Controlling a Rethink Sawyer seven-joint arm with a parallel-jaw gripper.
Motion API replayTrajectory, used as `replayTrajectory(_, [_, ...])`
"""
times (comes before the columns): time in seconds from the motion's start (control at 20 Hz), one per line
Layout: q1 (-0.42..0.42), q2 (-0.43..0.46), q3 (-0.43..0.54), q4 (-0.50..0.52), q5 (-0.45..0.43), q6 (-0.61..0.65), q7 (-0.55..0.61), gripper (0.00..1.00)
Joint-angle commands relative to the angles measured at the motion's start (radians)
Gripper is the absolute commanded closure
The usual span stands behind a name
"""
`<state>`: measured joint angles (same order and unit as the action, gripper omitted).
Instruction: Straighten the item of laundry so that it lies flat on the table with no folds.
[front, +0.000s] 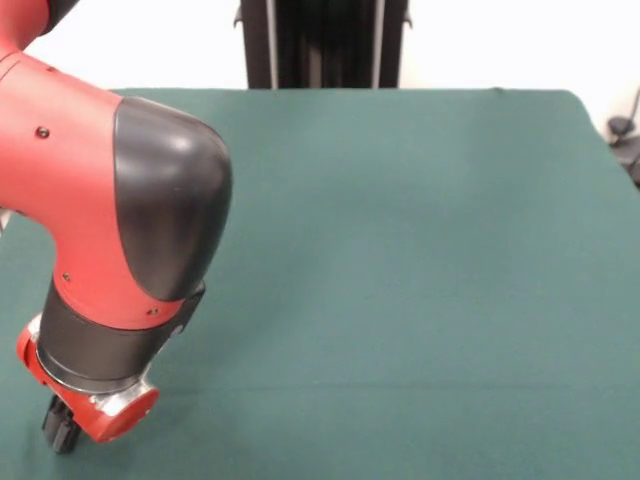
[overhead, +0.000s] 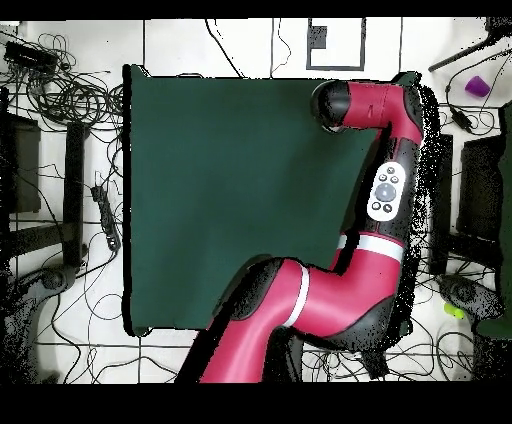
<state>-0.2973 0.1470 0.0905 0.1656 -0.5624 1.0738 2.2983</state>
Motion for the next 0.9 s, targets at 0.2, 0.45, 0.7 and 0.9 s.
replayTrajectory(0.2, [0.000, 0.051, 0.094, -0.029, -0.009, 0.331, -0.359, 1.00])
replayTrajectory(0.45, [-0.004, 0.061, 0.096, -0.020, 0.000, 0.324, -0.304, 1.00])
replayTrajectory(0.7, [-0.002, 0.058, 0.081, 0.004, 0.008, 0.225, -0.333, 1.00])
replayTrajectory(0.9, [-0.003, 0.044, 0.066, 0.032, 0.020, 0.191, -0.313, 1.00])
